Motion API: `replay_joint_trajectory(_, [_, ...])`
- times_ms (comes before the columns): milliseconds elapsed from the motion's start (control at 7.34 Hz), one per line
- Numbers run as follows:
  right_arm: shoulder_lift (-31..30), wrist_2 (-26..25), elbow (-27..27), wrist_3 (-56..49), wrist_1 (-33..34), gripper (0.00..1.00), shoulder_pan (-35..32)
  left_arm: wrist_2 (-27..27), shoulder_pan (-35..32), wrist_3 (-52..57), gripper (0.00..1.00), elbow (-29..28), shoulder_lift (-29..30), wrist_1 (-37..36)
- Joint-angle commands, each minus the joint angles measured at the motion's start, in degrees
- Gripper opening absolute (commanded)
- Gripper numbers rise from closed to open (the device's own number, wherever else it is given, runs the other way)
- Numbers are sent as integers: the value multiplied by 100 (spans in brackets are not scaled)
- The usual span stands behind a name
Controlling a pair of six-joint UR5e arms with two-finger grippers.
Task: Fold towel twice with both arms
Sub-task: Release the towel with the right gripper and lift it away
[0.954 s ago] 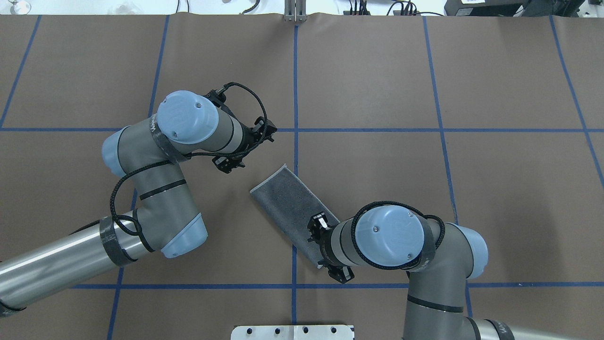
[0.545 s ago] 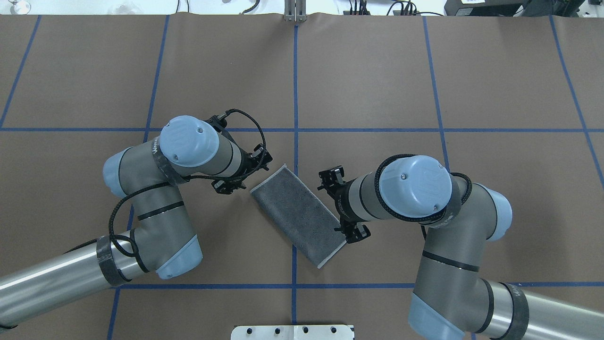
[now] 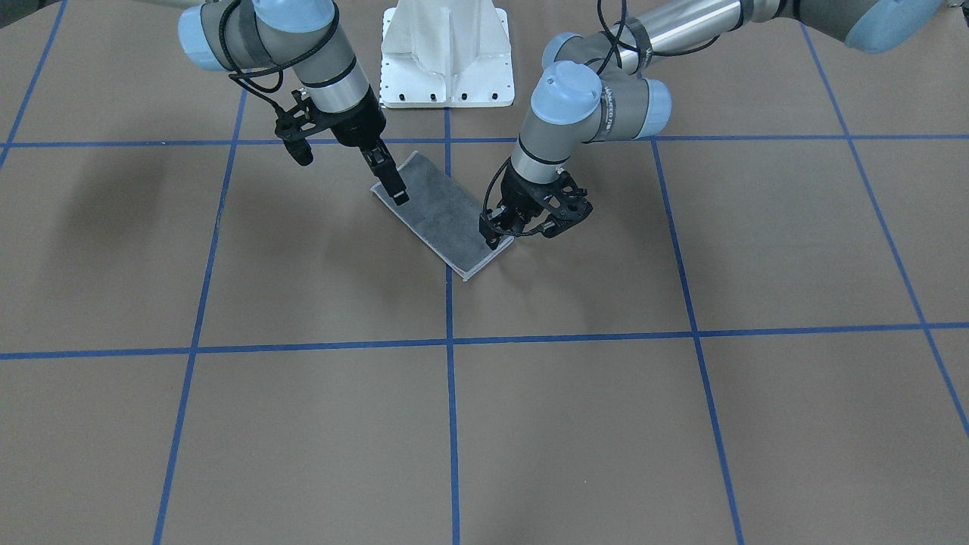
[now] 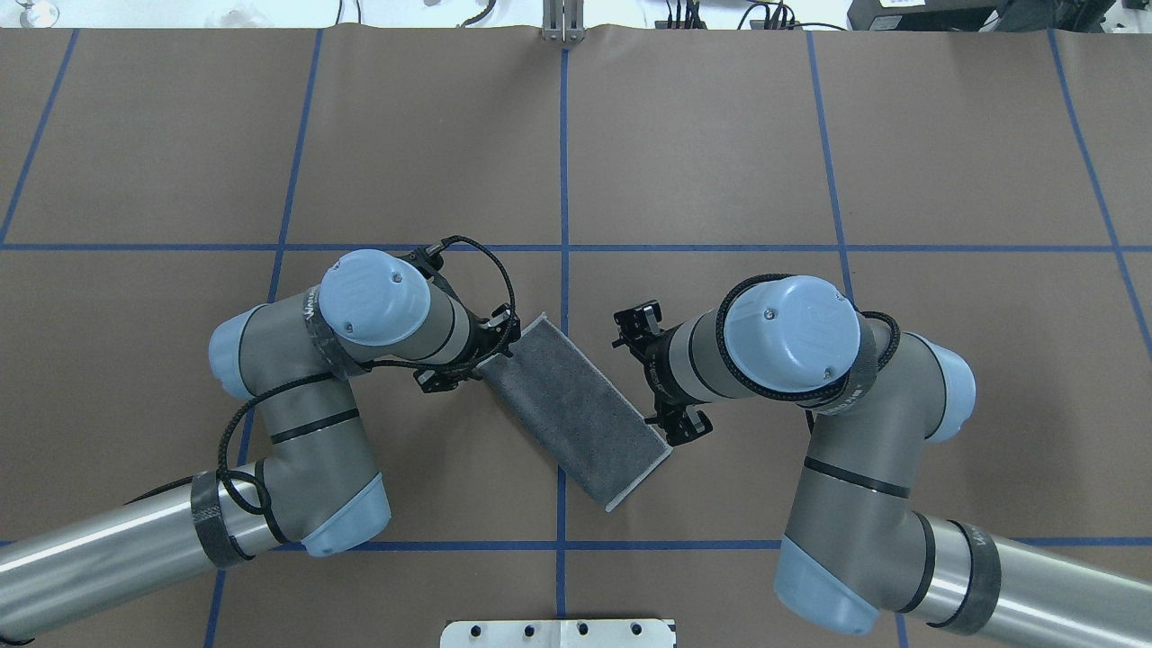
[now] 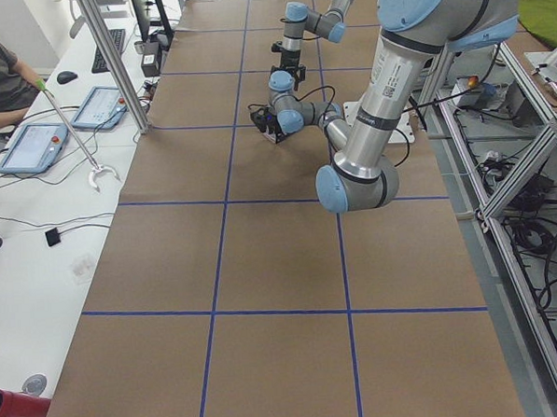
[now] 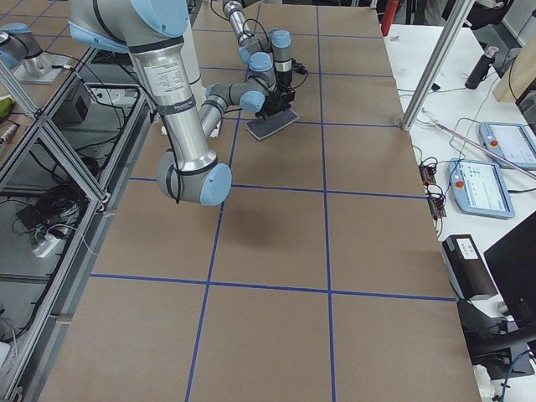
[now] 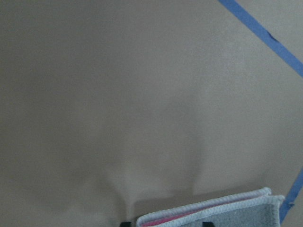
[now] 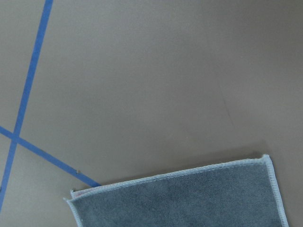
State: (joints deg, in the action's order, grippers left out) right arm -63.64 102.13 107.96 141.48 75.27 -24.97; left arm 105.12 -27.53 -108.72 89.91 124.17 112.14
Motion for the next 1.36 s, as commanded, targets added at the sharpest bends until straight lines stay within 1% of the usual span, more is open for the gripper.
replay_joint_trajectory(0, [9, 0, -29, -6, 5, 100, 1, 0, 37, 0, 37, 9, -50, 1])
replay_joint_trajectory(136, [9, 0, -30, -6, 6, 100, 1, 0, 37, 0, 26, 9, -51, 1])
replay_joint_trajectory(273, [9, 8, -21, -6, 6, 100, 1, 0, 37, 0, 17, 9, -51, -8])
replay_joint_trajectory(409, [9, 8, -21, -6, 6, 100, 1, 0, 37, 0, 5, 9, -33, -8])
replay_joint_trajectory(545, [9, 8, -21, -6, 6, 100, 1, 8, 37, 8, 0, 18, -24, -8])
replay_joint_trajectory(954, [9, 8, -3, -6, 6, 100, 1, 0, -33, 96, 0, -35, 54, 18])
replay_joint_trajectory(1226, [1, 43, -3, -15, 6, 100, -165, 17, -304, 560, 0, -87, 282, 36])
